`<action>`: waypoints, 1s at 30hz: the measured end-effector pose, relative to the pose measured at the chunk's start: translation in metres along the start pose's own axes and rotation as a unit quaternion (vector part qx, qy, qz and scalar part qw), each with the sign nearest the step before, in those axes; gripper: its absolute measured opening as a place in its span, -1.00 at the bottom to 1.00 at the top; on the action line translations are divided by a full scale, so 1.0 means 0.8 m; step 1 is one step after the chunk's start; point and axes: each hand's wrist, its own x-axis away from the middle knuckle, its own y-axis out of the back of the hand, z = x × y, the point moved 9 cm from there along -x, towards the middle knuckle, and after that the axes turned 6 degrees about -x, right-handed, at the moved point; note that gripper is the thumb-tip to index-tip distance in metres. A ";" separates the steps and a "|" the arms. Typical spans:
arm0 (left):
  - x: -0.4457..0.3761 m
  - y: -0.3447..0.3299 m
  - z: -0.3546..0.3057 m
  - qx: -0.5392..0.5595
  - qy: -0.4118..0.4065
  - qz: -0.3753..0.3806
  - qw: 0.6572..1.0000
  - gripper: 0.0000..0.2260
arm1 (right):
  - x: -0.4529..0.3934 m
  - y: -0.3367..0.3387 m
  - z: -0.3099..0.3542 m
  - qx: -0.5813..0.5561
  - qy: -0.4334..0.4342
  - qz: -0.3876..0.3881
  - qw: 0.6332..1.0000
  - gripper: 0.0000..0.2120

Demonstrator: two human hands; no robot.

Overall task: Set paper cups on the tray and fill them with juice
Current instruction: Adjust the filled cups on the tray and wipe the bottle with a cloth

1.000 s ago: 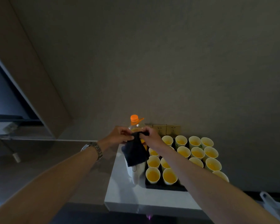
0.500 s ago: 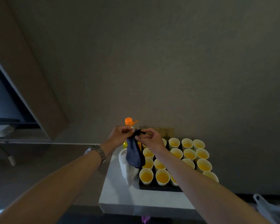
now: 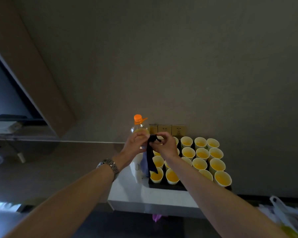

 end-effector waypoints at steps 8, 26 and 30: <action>-0.010 -0.002 0.012 -0.110 -0.012 0.022 0.994 -0.87 | -0.001 0.012 -0.018 -0.116 -0.078 -0.030 0.990 -0.68; -0.106 0.062 -0.106 -0.216 -0.126 -0.054 0.967 -0.89 | -0.064 0.033 -0.028 -0.286 -0.218 -0.079 0.930 -0.77; -0.113 0.057 -0.131 -0.208 -0.136 -0.059 0.967 -0.86 | -0.061 0.029 -0.021 -0.277 -0.225 -0.014 0.934 -0.46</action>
